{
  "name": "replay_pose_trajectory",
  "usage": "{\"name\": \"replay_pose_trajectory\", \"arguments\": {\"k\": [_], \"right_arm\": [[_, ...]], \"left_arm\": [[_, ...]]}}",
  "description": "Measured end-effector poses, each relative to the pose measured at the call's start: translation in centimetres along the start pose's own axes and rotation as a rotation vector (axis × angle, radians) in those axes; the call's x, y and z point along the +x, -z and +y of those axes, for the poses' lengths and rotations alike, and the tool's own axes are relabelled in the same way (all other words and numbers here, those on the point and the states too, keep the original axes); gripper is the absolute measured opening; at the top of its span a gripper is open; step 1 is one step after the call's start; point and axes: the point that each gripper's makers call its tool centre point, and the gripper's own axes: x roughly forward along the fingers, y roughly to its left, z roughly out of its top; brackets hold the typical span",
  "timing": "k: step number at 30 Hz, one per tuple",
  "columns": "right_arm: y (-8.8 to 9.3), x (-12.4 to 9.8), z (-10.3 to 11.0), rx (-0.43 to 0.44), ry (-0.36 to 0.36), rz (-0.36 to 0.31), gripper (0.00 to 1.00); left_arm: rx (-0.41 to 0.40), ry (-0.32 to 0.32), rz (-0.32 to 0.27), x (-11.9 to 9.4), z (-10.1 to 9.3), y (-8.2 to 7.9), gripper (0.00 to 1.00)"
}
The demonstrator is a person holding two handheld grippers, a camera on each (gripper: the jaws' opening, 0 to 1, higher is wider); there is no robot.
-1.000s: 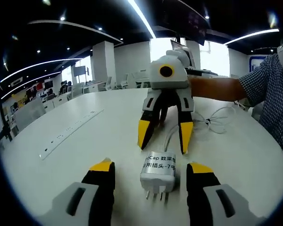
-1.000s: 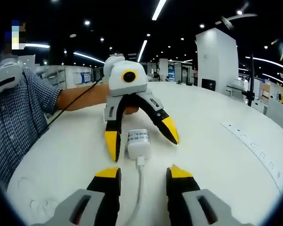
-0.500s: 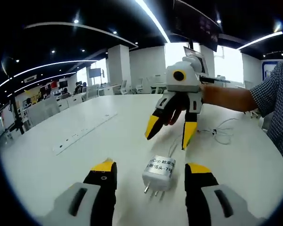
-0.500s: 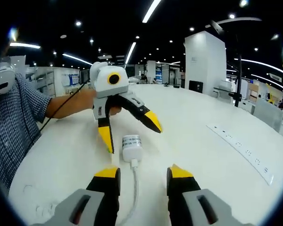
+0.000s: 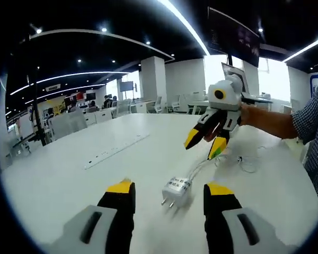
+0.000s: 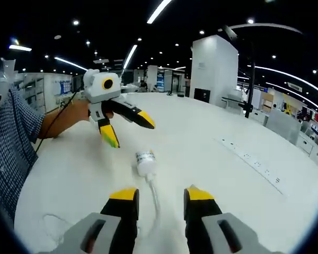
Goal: Plug the desk Type‑C cable into the charger adapter.
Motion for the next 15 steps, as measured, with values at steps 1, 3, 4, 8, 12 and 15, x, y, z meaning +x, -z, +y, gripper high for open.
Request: {"name": "replay_pose_trajectory", "arguments": {"k": [1,3,4,8,12,15], "right_arm": [[-0.1,-0.4,0.2,-0.007,0.007,-0.005,0.39],[-0.2,-0.8,0.6,-0.011,0.016,-0.009,0.4],[-0.3,-1.1,0.7,-0.013,0.021,-0.009,0.39],[-0.2,-1.8,1.0,-0.024,0.046,-0.008,0.4],[0.0,-2.7,1.7,-0.019,0.06,-0.019,0.4],[0.3,-3.4,2.0,-0.015,0.066,-0.019,0.4]], "left_arm": [[-0.003,-0.009,-0.005,-0.3,0.0,-0.2,0.51],[-0.015,-0.038,-0.009,-0.9,0.2,-0.4,0.5],[-0.024,-0.052,-0.007,-1.3,0.2,-0.4,0.5],[-0.016,-0.099,0.001,-2.2,0.3,-0.1,0.49],[-0.045,-0.137,-0.002,-3.3,0.1,0.1,0.49],[-0.061,-0.184,0.011,-4.3,0.2,0.6,0.49]]}}
